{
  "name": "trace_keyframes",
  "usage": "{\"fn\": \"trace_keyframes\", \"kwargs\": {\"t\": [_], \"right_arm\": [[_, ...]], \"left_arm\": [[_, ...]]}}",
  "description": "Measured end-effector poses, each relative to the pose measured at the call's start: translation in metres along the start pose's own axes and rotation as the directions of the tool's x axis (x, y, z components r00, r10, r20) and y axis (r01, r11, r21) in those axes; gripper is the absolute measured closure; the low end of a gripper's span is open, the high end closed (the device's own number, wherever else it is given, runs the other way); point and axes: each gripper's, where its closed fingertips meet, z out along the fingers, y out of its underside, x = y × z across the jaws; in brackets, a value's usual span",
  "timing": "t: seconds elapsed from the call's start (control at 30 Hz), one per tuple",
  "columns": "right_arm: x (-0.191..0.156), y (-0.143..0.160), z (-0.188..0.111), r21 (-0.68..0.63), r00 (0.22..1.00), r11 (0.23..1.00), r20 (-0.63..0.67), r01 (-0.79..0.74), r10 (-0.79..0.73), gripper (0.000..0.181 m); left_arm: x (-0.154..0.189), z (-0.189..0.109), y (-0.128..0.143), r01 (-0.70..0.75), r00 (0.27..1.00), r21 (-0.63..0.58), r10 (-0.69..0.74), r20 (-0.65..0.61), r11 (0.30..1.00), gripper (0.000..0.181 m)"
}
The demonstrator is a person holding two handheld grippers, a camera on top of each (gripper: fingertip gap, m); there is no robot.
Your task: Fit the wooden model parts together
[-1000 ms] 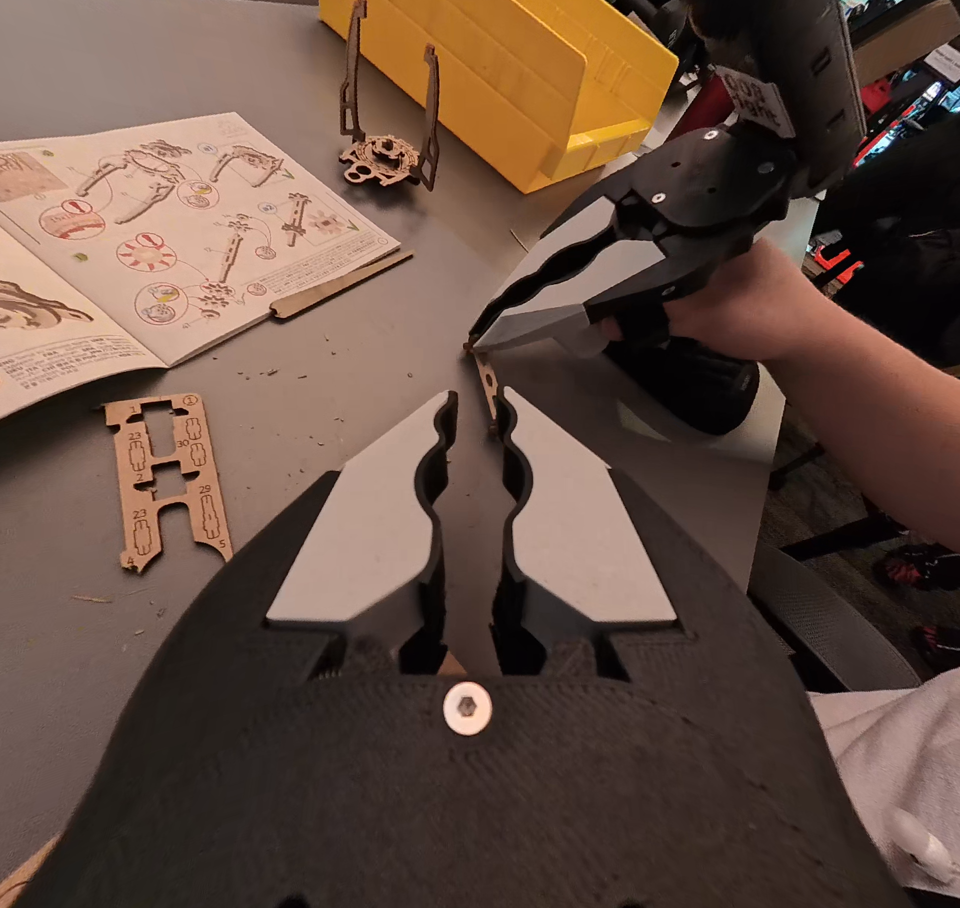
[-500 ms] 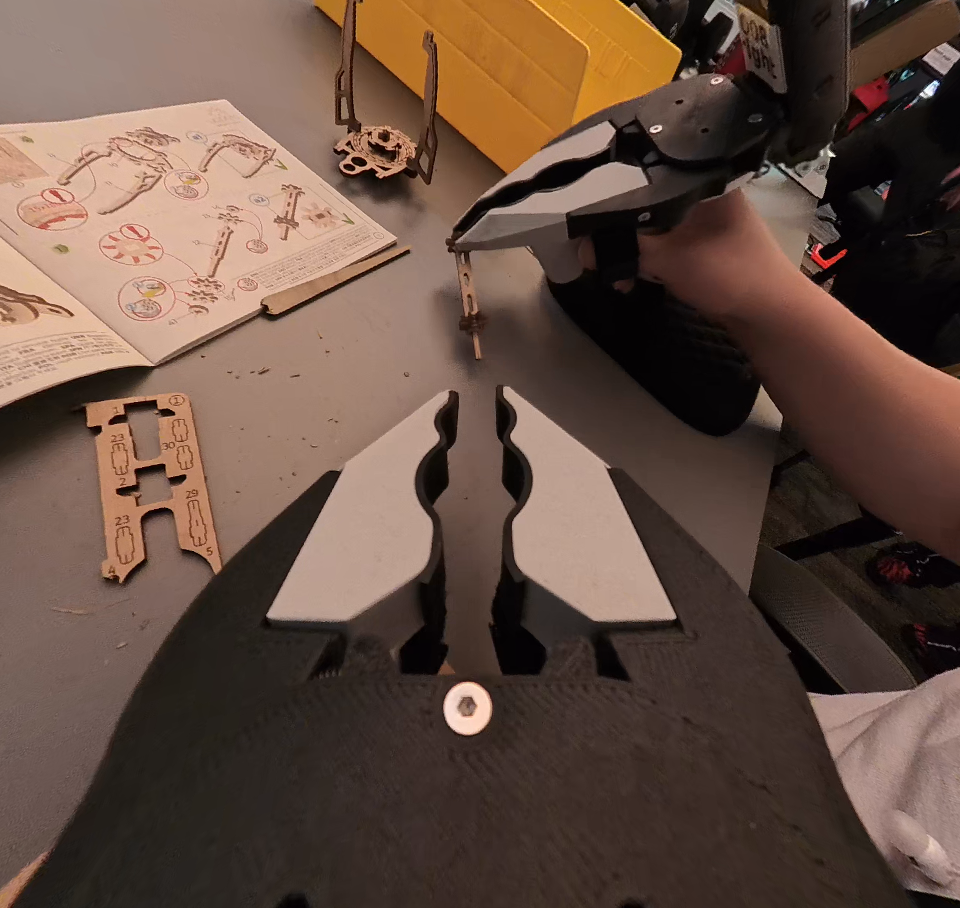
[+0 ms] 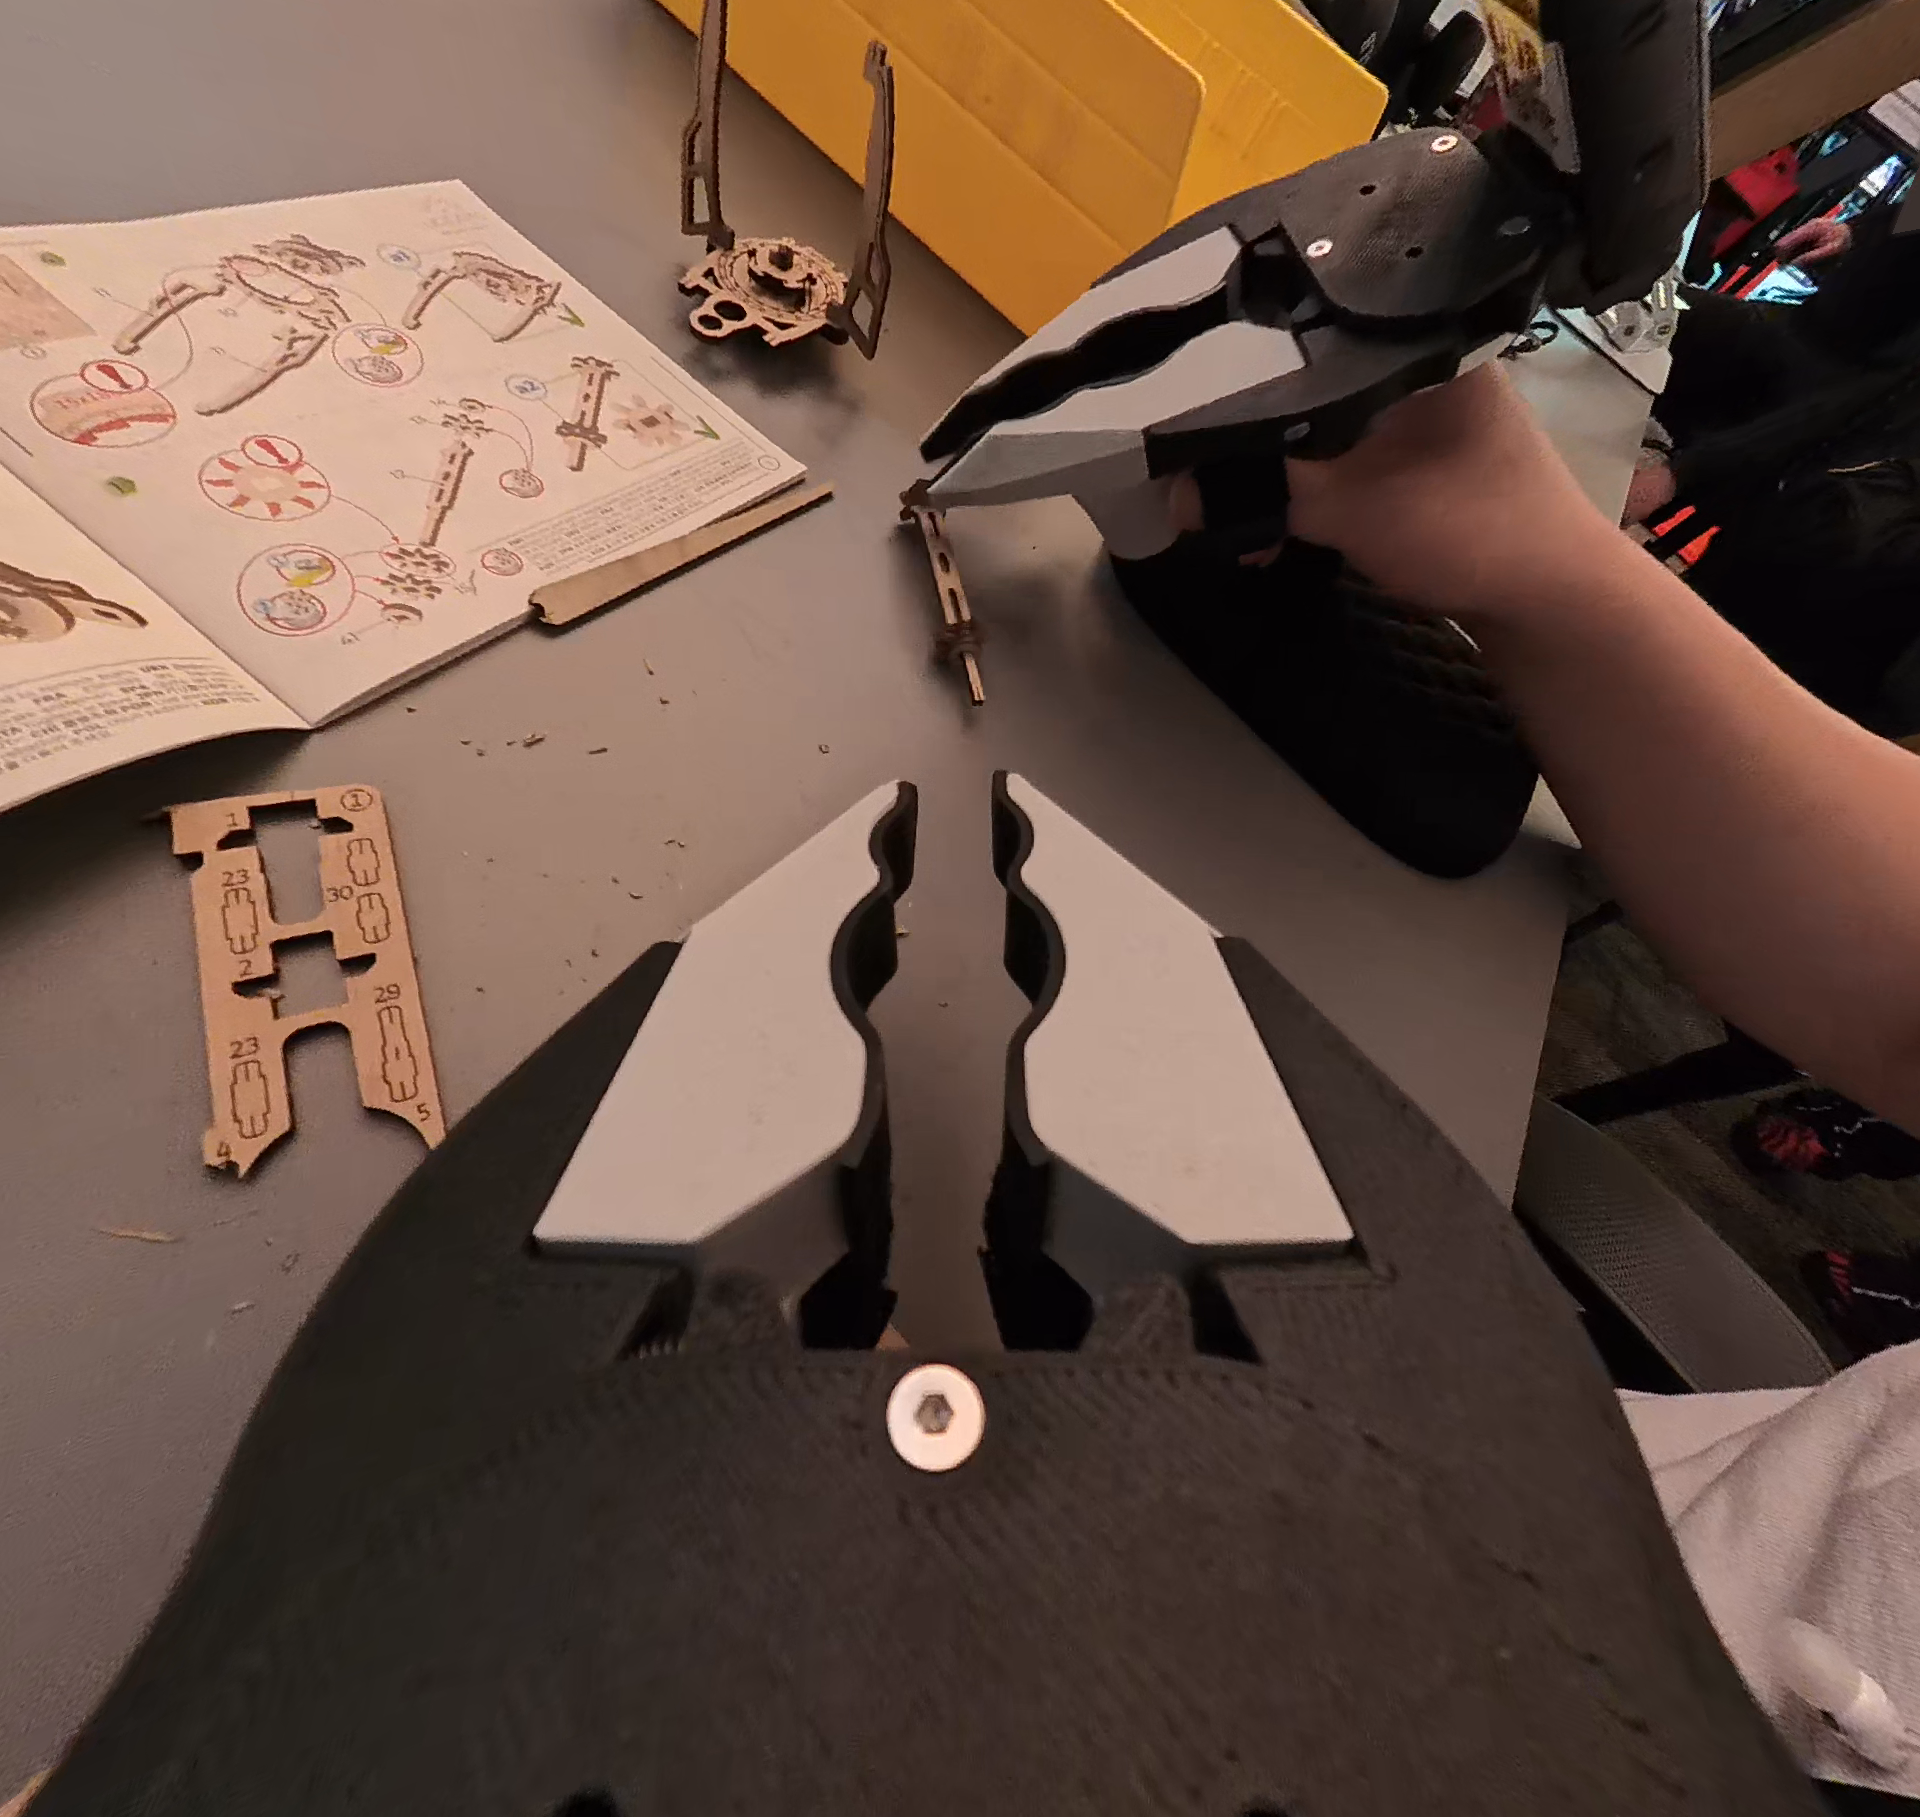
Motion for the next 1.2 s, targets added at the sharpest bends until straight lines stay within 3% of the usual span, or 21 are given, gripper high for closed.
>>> {"fn": "trace_keyframes", "kwargs": {"t": [0.17,0.27,0.4,0.53,0.73,0.9,1.07,1.2], "right_arm": [[0.003,-0.007,-0.009,0.060,1.000,0.998,-0.011,-0.006,0.007,0.166],[0.006,-0.026,-0.026,0.195,0.998,0.980,-0.051,0.030,-0.020,0.162],[0.017,-0.061,-0.061,0.397,0.987,0.912,-0.153,0.100,-0.042,0.138],[0.020,-0.097,-0.096,0.517,0.956,0.821,-0.271,0.244,-0.114,0.140],[0.021,-0.146,-0.121,0.585,0.934,0.744,-0.326,0.322,-0.148,0.116],[0.028,-0.196,-0.150,0.639,0.921,0.680,-0.359,0.360,-0.151,0.129],[0.048,-0.232,-0.156,0.622,0.935,0.720,-0.337,0.308,-0.108,0.132],[0.059,-0.236,-0.145,0.583,0.956,0.772,-0.277,0.251,-0.101,0.133]], "left_arm": [[-0.005,-0.003,-0.001,0.001,1.000,0.005,-0.001,0.016,1.000,0.169],[-0.013,-0.008,-0.004,0.005,0.999,0.017,-0.006,0.038,1.000,0.168],[-0.034,-0.020,-0.013,-0.002,0.995,0.047,-0.003,0.100,0.999,0.167],[-0.058,-0.037,-0.026,-0.006,0.986,0.086,-0.009,0.169,0.996,0.165],[-0.077,-0.059,-0.027,-0.025,0.974,0.091,0.003,0.228,0.996,0.161],[-0.085,-0.076,-0.038,-0.053,0.969,0.133,0.019,0.248,0.990,0.161],[-0.092,-0.089,-0.064,-0.098,0.957,0.175,0.045,0.286,0.980,0.162],[-0.096,-0.093,-0.086,-0.131,0.954,0.205,0.067,0.294,0.970,0.162]]}}
